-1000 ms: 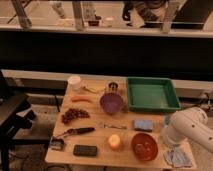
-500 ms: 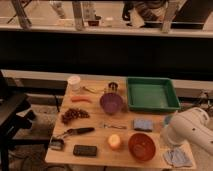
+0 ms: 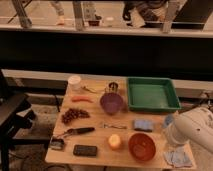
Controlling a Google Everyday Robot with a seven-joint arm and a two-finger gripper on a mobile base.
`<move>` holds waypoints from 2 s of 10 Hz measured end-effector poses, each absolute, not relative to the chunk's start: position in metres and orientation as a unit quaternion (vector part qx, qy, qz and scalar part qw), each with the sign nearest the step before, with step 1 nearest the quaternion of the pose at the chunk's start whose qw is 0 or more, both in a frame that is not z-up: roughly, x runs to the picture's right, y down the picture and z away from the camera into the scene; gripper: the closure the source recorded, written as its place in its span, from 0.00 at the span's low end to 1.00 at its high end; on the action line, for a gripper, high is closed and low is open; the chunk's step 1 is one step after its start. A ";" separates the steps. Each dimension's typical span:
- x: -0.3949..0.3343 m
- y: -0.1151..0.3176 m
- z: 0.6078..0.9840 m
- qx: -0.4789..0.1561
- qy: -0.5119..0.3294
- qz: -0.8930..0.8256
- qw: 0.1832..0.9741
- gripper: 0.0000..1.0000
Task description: Wipe purple bowl with towel
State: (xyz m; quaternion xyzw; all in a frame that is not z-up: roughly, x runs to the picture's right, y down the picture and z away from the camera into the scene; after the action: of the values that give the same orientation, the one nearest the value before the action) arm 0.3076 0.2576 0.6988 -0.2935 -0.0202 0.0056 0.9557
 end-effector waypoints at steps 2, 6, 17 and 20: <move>0.322 0.258 0.700 -0.285 -0.022 0.017 0.958 0.20; 0.364 0.270 0.706 -0.268 -0.009 0.031 0.963 0.20; 0.389 0.303 0.737 -0.296 -0.006 0.034 0.955 0.20; 0.399 0.305 0.733 -0.277 -0.006 0.042 0.960 0.20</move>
State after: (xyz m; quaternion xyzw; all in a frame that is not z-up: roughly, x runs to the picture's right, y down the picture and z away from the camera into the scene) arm 0.3985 0.3045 0.7334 -0.2766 -0.0062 0.0420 0.9600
